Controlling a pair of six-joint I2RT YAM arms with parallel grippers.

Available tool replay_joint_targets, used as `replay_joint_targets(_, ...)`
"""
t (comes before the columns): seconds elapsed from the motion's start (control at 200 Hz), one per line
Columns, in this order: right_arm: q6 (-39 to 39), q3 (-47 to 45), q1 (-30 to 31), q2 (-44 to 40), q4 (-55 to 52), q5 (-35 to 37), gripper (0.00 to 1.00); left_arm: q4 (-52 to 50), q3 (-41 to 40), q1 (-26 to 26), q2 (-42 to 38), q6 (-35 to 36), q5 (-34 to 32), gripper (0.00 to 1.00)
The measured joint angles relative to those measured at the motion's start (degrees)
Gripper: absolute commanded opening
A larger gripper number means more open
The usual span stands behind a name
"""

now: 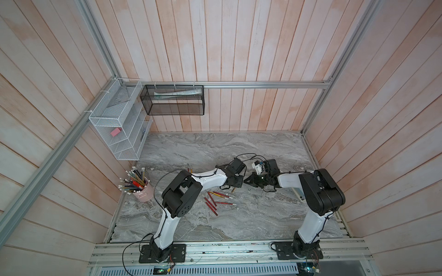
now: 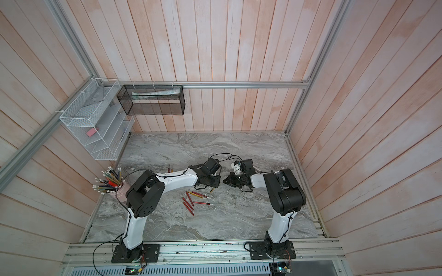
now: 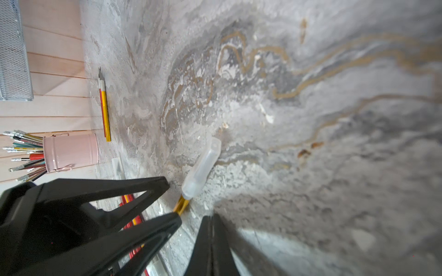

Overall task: Remove protective caps from carving knives
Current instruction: Adjust the carving knife at the center of the board, then pick up the carving knife from the center of the board.

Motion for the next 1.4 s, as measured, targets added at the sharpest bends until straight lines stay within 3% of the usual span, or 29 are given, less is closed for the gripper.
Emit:
replay_joint_targets(0.32,0.33,-0.22,-0.13,-0.09,0.09,-0.33,0.0,-0.63,1.64,-1.31,1.36,1.05,-4.61,0.31)
replay_joint_targets(0.655,0.44,-0.87,-0.87,-2.1,-0.09,-0.31,0.04,-0.26,2.1,-1.62,2.01,1.66,-6.29,0.1)
replay_joint_targets(0.79,0.44,-0.85,-1.01,-3.23,-0.33,-0.31,0.08,-0.28,2.23,-1.62,2.01,1.77,-6.27,0.0)
replay_joint_targets(1.401,1.53,2.49,-1.11,-5.64,-2.56,-1.2,0.47,-3.63,0.87,-1.62,-2.21,1.66,-1.97,0.0)
